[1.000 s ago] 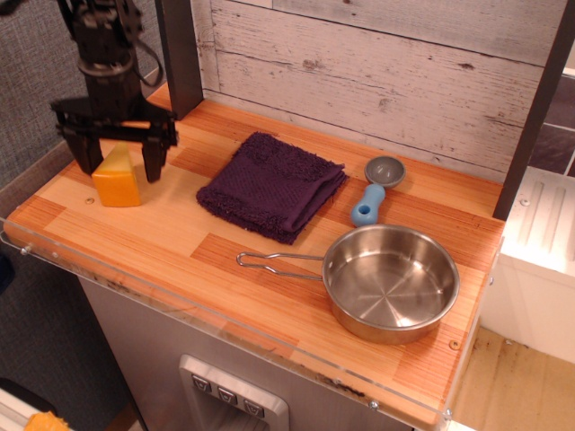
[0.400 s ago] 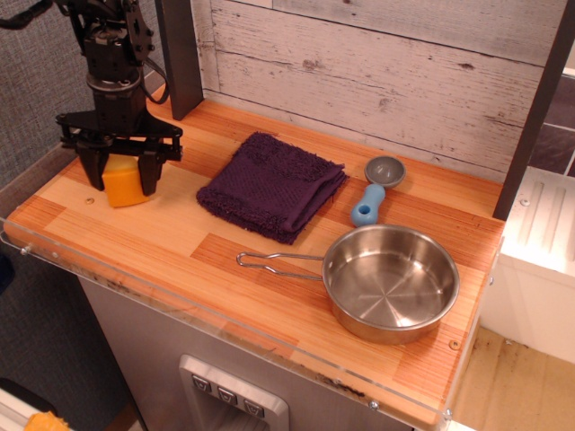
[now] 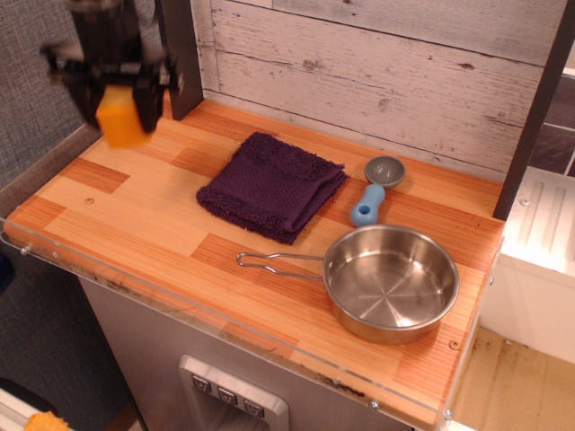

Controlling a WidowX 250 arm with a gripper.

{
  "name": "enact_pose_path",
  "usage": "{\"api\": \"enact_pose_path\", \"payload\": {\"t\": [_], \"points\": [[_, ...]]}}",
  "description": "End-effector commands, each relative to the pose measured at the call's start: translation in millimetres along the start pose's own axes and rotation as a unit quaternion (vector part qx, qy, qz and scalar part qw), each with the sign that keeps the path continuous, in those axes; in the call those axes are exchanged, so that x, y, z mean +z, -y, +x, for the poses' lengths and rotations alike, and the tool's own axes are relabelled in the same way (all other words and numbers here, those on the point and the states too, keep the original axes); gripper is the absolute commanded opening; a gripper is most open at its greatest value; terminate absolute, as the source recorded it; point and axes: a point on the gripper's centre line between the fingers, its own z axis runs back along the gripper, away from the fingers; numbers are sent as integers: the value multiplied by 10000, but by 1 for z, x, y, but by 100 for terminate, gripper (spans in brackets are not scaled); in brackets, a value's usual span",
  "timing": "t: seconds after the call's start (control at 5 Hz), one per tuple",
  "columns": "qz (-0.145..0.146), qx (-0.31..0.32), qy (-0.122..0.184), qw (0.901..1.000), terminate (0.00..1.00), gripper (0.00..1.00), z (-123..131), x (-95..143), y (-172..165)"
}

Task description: Pick up the piece of cheese from the table and place it onto the cloth

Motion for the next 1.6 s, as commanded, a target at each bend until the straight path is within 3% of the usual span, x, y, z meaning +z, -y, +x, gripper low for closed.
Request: {"api": "enact_pose_path", "payload": {"t": [0.0,0.2,0.6,1.0,1.2,1.4], "points": [[-655,-2066,118,9762,0,0,0,28,71],[-483,-2297,-73,9720,0,0,-8,8,83],[15,-2105,-187,9774,0,0,-10,-46,89],[22,-2239,-400,9738,0,0,-12,-67,95],[-31,-2267,-308,9735,0,100,-13,-60,99],[-85,-2333,-144,9723,0,100,-11,-44,100]]}}
